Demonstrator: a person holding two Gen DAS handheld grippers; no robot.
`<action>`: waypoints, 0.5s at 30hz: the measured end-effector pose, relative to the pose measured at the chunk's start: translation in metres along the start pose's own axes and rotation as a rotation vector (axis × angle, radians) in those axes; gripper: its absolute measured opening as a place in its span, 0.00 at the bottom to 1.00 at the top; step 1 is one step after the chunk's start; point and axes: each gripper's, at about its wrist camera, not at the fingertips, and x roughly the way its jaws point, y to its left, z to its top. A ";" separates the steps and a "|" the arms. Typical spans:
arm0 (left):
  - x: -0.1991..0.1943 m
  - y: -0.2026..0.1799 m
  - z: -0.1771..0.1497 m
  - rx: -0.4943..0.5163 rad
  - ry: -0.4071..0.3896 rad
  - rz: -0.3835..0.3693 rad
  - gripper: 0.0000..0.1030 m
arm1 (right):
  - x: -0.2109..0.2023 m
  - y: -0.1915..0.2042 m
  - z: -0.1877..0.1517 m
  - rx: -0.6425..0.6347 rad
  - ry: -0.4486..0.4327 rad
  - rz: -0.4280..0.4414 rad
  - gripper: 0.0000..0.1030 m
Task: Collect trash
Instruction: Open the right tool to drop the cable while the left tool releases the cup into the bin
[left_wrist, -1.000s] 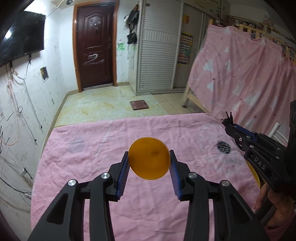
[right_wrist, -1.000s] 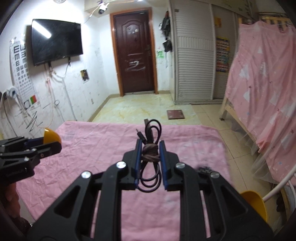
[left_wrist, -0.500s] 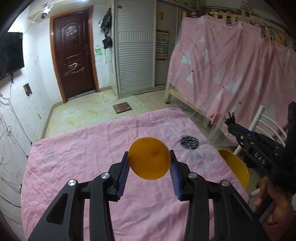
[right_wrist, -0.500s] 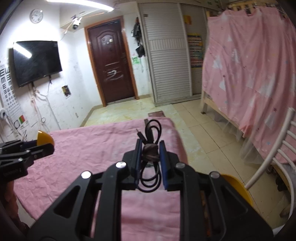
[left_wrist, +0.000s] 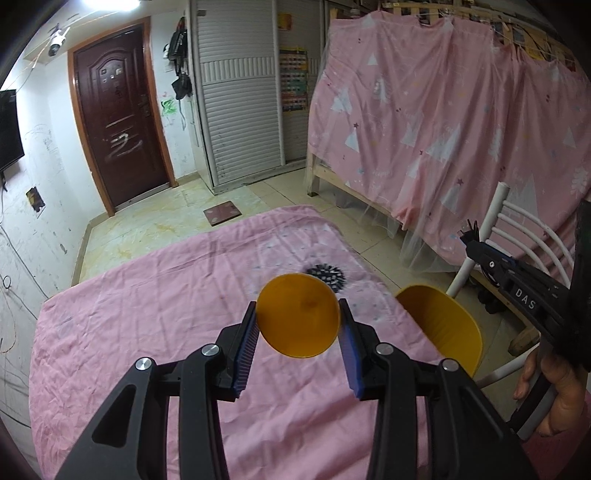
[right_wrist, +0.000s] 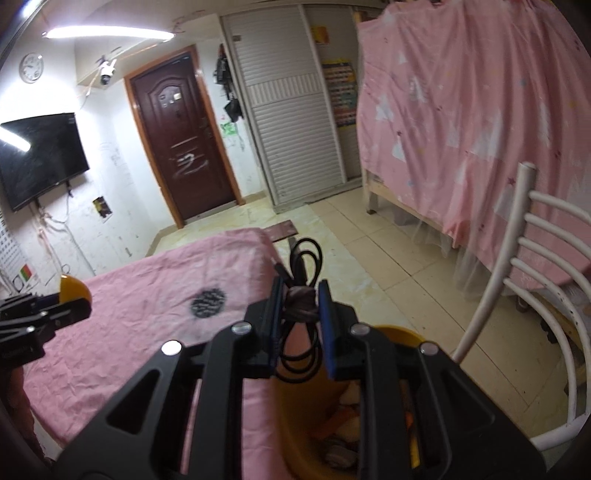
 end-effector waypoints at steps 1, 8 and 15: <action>0.002 -0.005 0.002 0.004 0.001 -0.004 0.33 | 0.001 -0.007 -0.001 0.011 0.004 -0.008 0.17; 0.015 -0.041 0.009 0.041 0.012 -0.049 0.33 | -0.001 -0.032 -0.005 0.061 0.007 -0.010 0.18; 0.025 -0.073 0.014 0.063 0.029 -0.109 0.33 | -0.015 -0.047 -0.001 0.102 -0.035 -0.024 0.36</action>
